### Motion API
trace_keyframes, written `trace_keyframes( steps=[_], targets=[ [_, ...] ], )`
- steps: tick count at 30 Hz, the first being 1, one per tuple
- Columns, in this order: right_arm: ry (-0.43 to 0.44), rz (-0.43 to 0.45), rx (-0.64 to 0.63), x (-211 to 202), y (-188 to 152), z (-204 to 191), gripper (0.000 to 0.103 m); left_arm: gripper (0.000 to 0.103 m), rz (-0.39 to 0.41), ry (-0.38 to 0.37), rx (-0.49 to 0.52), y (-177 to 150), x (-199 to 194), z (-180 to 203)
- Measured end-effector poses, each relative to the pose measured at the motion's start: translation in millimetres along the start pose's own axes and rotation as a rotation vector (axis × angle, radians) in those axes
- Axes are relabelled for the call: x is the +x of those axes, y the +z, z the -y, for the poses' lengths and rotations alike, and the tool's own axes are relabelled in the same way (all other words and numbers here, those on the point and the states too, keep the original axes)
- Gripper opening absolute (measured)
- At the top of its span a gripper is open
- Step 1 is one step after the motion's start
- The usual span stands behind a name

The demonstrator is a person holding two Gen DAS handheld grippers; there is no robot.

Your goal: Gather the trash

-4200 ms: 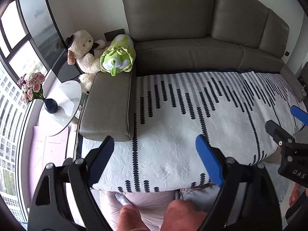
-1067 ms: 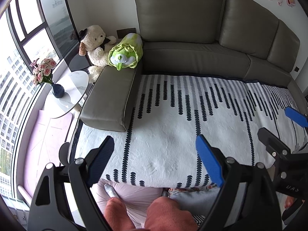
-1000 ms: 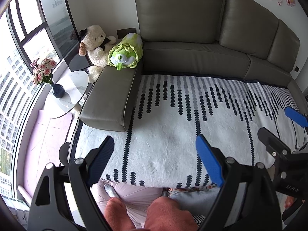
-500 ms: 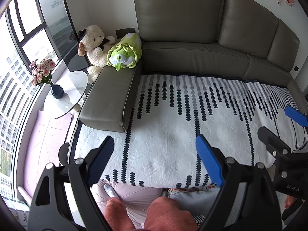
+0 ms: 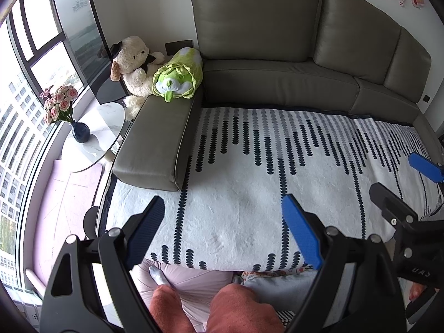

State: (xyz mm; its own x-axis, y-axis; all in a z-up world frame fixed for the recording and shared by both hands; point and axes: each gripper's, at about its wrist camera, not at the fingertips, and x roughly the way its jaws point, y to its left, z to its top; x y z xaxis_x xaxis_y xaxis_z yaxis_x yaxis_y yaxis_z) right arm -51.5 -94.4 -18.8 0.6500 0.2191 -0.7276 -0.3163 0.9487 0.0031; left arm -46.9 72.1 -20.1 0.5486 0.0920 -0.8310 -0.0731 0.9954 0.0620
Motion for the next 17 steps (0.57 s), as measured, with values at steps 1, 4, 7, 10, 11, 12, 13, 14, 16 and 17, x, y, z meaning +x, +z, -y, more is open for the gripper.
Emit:
trace_keyframes(
  steps=[1, 4, 7, 10, 11, 12, 13, 14, 16, 17],
  targets=[
    [0.001, 0.000, 0.001, 0, 0, 0, 0.096, 0.086, 0.007, -0.006, 0.002, -1, 0, 2],
    [0.002, -0.001, 0.002, 1, 1, 0, 0.096, 0.086, 0.029, -0.026, 0.007, -1, -4, 5],
    [0.002, -0.001, 0.003, 1, 1, 0, 0.096, 0.086, 0.033, -0.033, 0.013, 0, -4, 8],
    [0.003, -0.002, 0.003, 1, 0, -1, 0.096, 0.086, 0.019, -0.027, 0.013, 1, -1, 7],
    [0.004, -0.002, 0.003, 1, 1, -2, 0.096, 0.086, 0.013, -0.022, 0.004, 1, 0, 5],
    [0.004, -0.003, 0.001, 2, 2, -4, 0.096, 0.086, 0.010, -0.014, -0.009, 2, 1, 2],
    [0.004, -0.004, -0.001, 2, 3, -5, 0.096, 0.086, 0.010, -0.008, -0.018, 2, 1, -1],
    [0.005, -0.006, -0.003, 3, 5, -6, 0.096, 0.086, 0.011, -0.003, -0.023, 4, 1, -4],
    [0.006, -0.008, -0.010, 5, 8, -9, 0.096, 0.086, 0.019, 0.006, -0.027, 5, 0, -9],
    [0.006, -0.009, -0.015, 6, 10, -12, 0.096, 0.086, 0.024, 0.012, -0.028, 5, 0, -12]
  ],
)
